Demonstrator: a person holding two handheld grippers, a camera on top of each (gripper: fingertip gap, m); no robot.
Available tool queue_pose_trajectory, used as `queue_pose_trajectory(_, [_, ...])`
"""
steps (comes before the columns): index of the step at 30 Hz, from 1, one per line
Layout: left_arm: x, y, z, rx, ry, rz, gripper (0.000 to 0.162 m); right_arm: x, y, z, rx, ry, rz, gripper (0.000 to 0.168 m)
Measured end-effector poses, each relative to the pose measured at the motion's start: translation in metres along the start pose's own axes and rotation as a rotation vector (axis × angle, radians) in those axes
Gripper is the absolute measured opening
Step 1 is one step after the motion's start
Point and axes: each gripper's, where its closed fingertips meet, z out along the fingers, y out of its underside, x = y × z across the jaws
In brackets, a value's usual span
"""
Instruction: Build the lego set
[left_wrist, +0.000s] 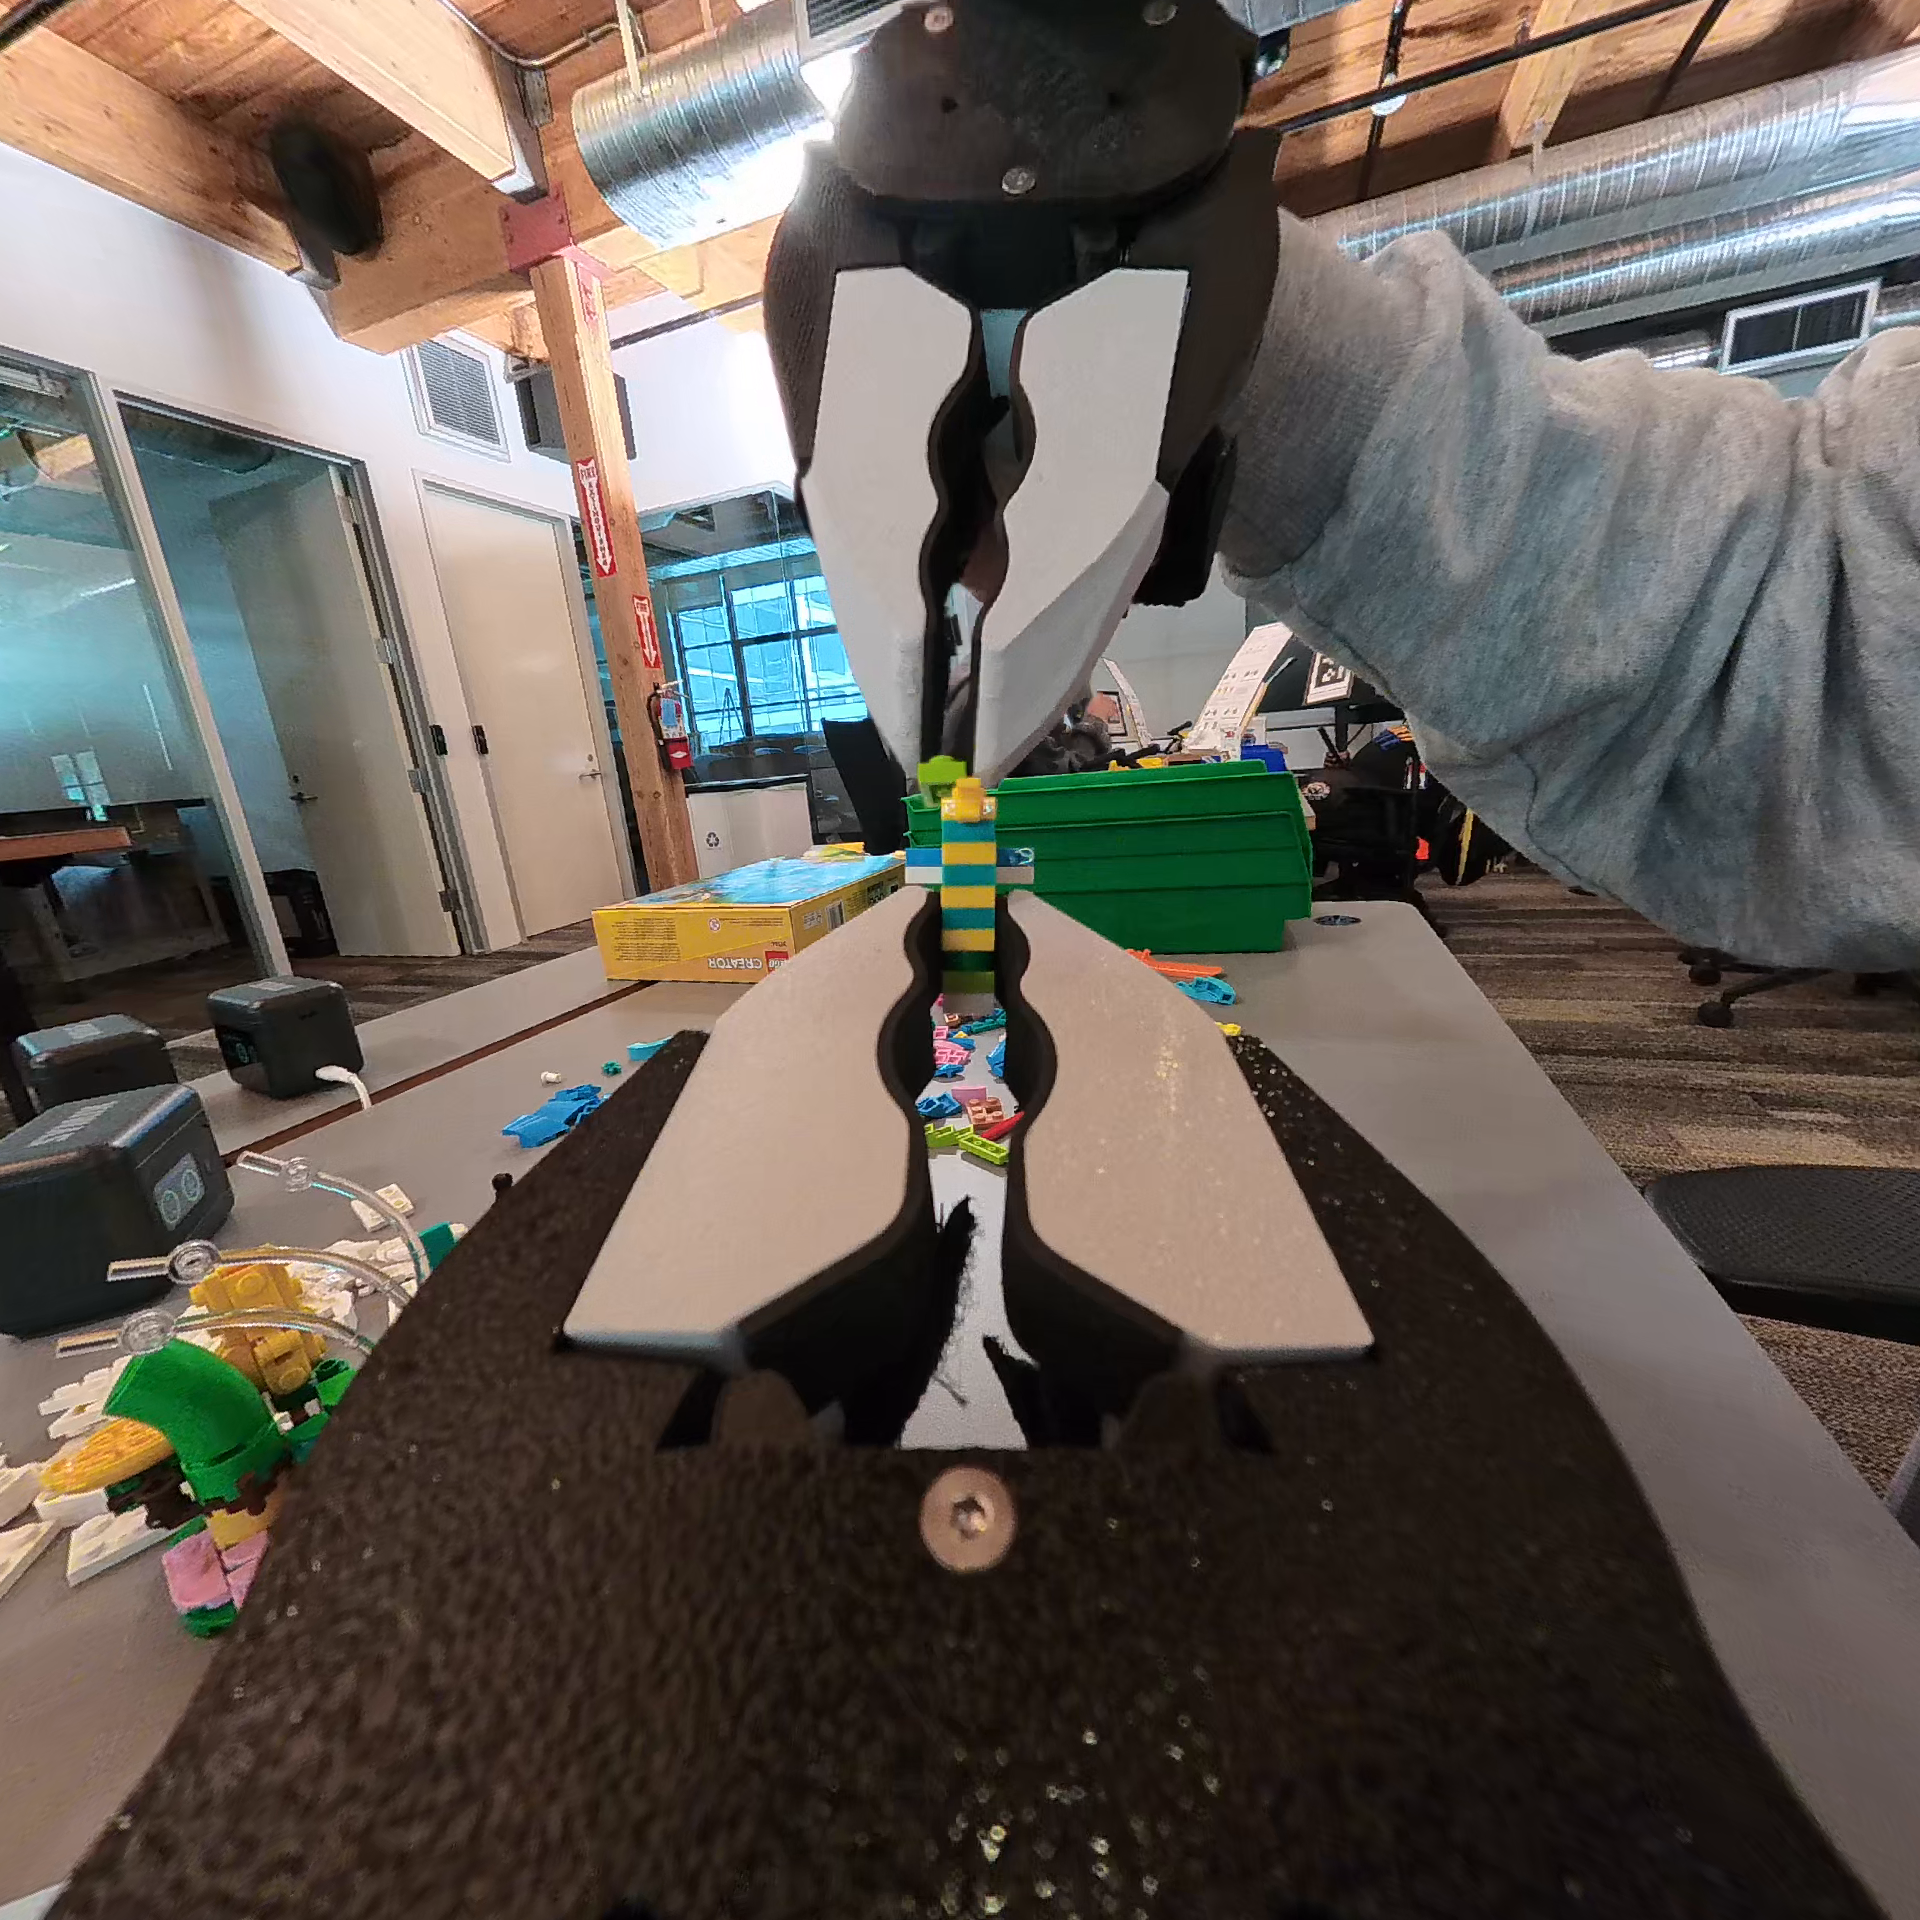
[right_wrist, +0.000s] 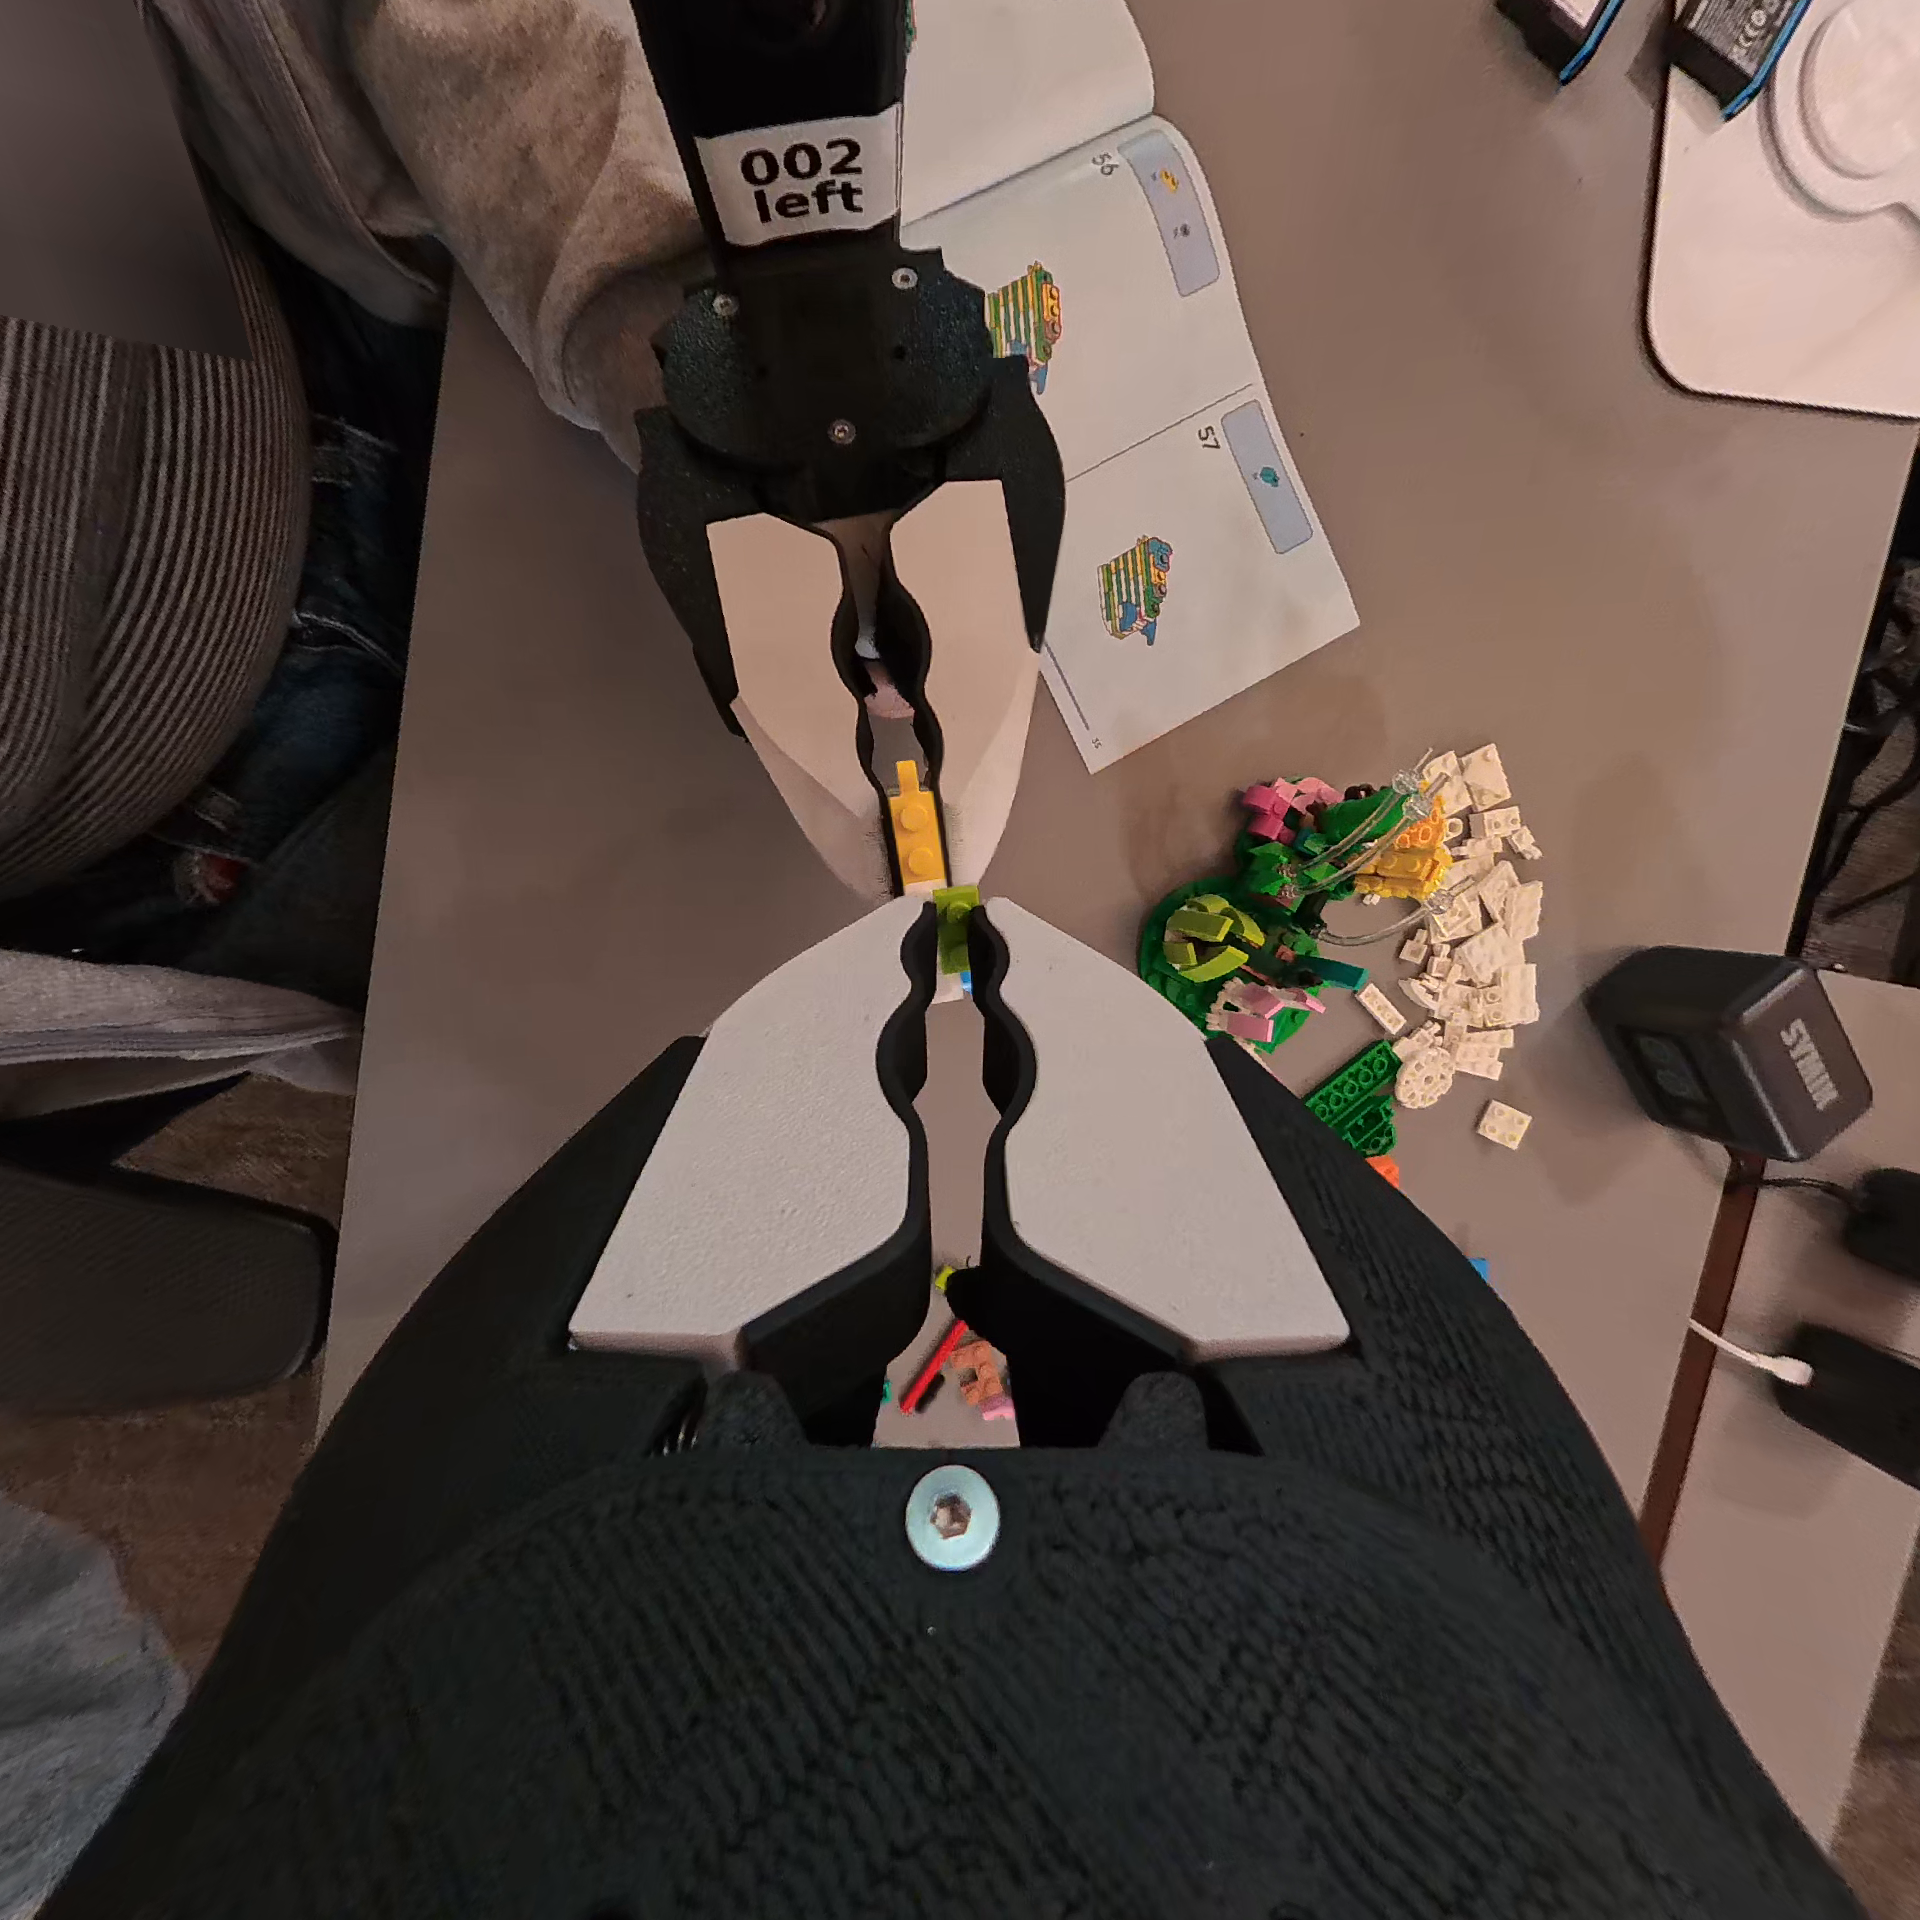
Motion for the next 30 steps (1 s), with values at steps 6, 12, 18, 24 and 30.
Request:
queue_pose_trajectory(6, [-0.0005,0.0002,0.0003,0.000,-0.003,-0.002,0.008,-0.0033,0.0005,-0.0005,-0.023,0.009,-0.018,0.005])
queue_pose_trajectory(12, [-0.0006,0.0001,0.0005,0.000,-0.003,-0.002,0.008,-0.0004,0.0044,-0.0022,-0.041,0.030,-0.016,0.005])
queue_pose_trajectory(18, [-0.0012,0.0002,0.0007,0.000,-0.004,-0.003,0.008,0.0001,0.0053,-0.0034,-0.045,0.034,-0.015,0.005])
queue_pose_trajectory(24, [-0.0013,-0.0001,0.0008,0.002,-0.005,-0.003,0.008,0.0003,0.0048,-0.0038,-0.047,0.035,-0.017,0.005])
queue_pose_trajectory(30, [-0.0017,-0.0004,0.0010,0.005,-0.007,-0.003,0.008,0.0016,0.0058,-0.0022,-0.054,0.027,-0.010,0.005])
